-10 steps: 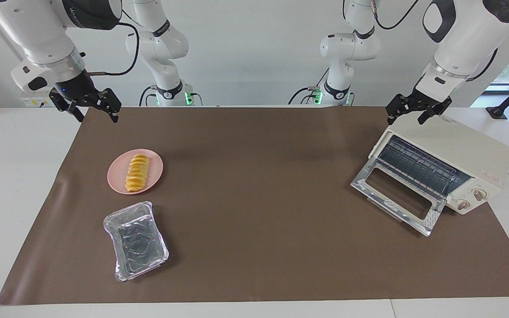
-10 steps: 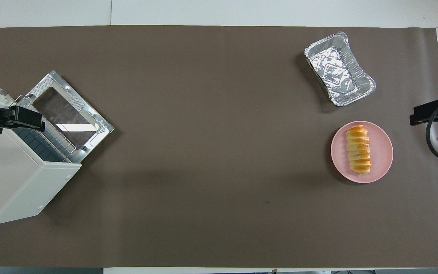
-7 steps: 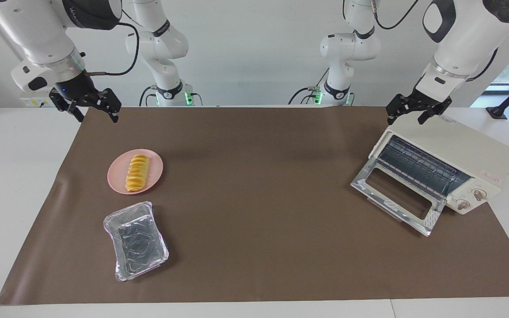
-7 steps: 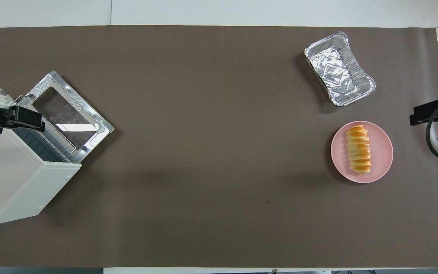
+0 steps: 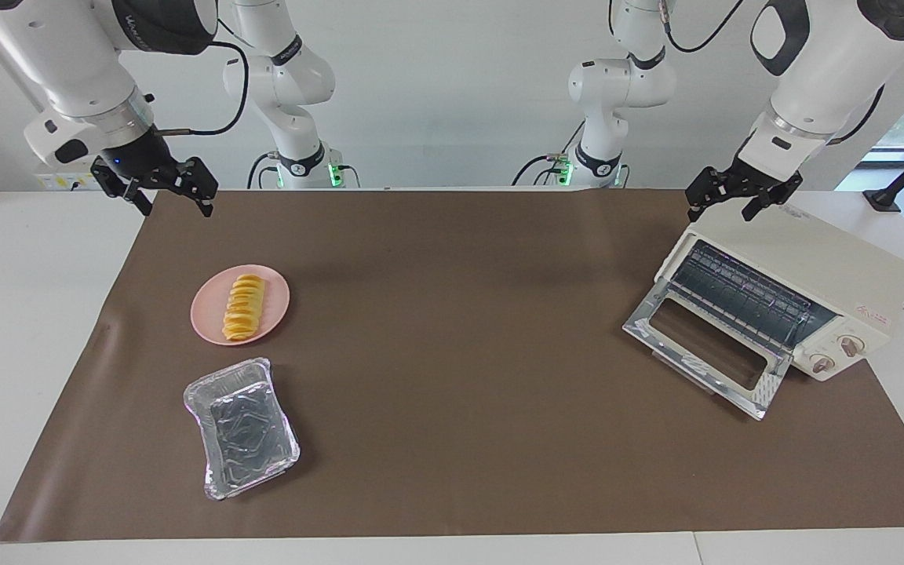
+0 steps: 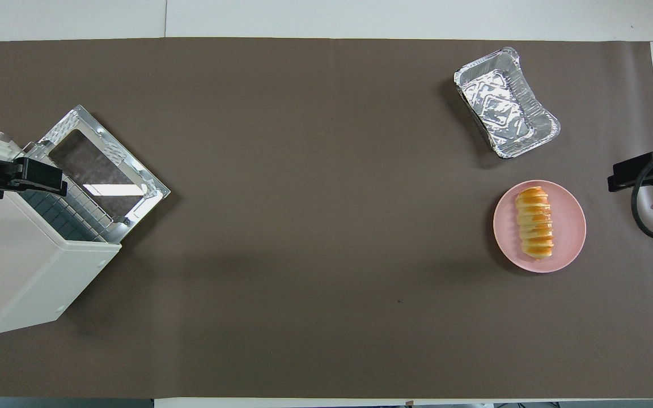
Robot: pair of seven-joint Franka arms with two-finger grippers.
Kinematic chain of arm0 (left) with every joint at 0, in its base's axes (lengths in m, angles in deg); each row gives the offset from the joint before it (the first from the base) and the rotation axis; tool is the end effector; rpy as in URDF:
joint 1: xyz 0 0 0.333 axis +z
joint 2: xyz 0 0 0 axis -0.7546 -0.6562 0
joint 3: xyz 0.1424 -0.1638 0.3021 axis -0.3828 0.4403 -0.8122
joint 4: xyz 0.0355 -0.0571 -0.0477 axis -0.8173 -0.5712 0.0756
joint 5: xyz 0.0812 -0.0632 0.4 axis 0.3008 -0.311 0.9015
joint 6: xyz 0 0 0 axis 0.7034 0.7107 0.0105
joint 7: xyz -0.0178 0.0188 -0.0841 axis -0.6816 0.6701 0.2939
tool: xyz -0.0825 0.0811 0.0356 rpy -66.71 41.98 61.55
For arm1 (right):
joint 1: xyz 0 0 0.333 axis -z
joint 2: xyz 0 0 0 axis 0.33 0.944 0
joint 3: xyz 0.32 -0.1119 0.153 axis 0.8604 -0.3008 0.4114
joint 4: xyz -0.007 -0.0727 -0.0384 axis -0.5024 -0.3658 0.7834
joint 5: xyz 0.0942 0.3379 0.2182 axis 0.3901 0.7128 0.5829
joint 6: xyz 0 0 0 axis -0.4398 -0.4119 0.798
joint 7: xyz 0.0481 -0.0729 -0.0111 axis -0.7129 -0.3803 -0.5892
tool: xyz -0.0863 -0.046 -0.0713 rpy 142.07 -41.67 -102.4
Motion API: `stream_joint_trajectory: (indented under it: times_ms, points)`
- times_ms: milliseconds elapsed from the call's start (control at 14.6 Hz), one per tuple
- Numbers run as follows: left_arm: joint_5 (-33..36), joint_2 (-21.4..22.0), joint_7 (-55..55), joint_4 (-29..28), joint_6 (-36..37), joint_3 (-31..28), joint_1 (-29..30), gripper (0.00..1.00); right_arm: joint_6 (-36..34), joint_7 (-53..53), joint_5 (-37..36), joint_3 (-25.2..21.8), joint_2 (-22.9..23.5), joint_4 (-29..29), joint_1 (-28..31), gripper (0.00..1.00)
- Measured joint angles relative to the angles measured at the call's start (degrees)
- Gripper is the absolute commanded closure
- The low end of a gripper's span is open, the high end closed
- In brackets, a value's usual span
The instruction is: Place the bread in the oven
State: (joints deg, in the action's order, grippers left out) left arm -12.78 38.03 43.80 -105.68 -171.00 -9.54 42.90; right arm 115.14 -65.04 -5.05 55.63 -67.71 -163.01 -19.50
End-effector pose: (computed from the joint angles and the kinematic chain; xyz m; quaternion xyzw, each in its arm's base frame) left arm 0.5545 -0.0412 0.6416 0.9991 -0.0245 -0.0322 0.0109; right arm 0.5558 -0.0349 0.6481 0.9992 -0.0237 -0.0336 0.0023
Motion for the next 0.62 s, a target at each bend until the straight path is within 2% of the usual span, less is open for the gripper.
stream_joint_trajectory:
  times_ms: [137,343,617]
  points:
    - [0.0,0.0,0.0,0.0,0.0,0.0,0.0,0.0,2.9,0.0,0.0,0.3,-0.7,-3.0,-0.4,0.0]
    - [0.0,0.0,0.0,0.0,0.0,0.0,0.0,0.0,12.3,0.0,0.0,0.5,-2.2,-11.6,-1.2,0.0]
    - [0.0,0.0,0.0,0.0,0.0,0.0,0.0,0.0,19.5,0.0,0.0,0.5,-2.0,-19.9,-1.1,0.0]
